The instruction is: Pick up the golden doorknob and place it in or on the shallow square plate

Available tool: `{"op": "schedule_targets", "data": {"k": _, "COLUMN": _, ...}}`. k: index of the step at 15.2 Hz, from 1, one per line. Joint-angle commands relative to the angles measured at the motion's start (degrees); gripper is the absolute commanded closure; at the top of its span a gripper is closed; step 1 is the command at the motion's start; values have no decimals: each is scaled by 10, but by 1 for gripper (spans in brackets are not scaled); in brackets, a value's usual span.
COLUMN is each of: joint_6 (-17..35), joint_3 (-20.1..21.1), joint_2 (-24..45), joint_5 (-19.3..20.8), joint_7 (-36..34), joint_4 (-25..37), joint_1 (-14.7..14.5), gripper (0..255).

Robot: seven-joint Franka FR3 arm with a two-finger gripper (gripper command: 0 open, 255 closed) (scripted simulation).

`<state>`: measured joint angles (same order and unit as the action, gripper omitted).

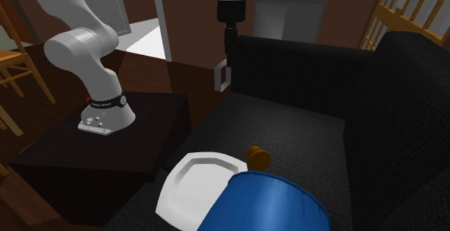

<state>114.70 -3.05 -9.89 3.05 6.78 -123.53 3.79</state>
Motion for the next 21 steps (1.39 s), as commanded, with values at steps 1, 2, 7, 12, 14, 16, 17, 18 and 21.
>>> {"op": "schedule_targets", "data": {"k": 1, "joint_6": 10, "joint_3": -6, "joint_2": 44, "joint_5": -2, "joint_7": 6, "joint_4": 24, "joint_1": 4, "gripper": 0}}
{"op": "schedule_targets", "data": {"k": 2, "joint_6": 15, "joint_3": -9, "joint_2": 65, "joint_5": -4, "joint_7": 8, "joint_4": 34, "joint_1": 6, "gripper": 0}}
{"op": "schedule_targets", "data": {"k": 7, "joint_6": 35, "joint_3": -20, "joint_2": 173, "joint_5": -14, "joint_7": 23, "joint_4": 96, "joint_1": 18, "gripper": 0}}
{"op": "schedule_targets", "data": {"k": 12, "joint_6": 41, "joint_3": -27, "joint_2": 283, "joint_5": -26, "joint_7": 36, "joint_4": 174, "joint_1": 33, "gripper": 0}}
{"op": "schedule_targets", "data": {"k": 14, "joint_6": 39, "joint_3": -29, "joint_2": 328, "joint_5": -31, "joint_7": 41, "joint_4": 210, "joint_1": 40, "gripper": 0}}
{"op": "schedule_targets", "data": {"k": 16, "joint_6": 36, "joint_3": -30, "joint_2": 374, "joint_5": -36, "joint_7": 45, "joint_4": 248, "joint_1": 47, "gripper": 0}}
{"op": "schedule_targets", "data": {"k": 17, "joint_6": 33, "joint_3": -31, "joint_2": 397, "joint_5": -38, "joint_7": 47, "joint_4": 269, "joint_1": 50, "gripper": 0}}
{"op": "schedule_targets", "data": {"k": 18, "joint_6": 29, "joint_3": -31, "joint_2": 420, "joint_5": -40, "joint_7": 49, "joint_4": 291, "joint_1": 54, "gripper": 0}}
{"op": "schedule_targets", "data": {"k": 21, "joint_6": 14, "joint_3": -31, "joint_2": 492, "joint_5": -46, "joint_7": 53, "joint_4": 361, "joint_1": 66, "gripper": 0}}
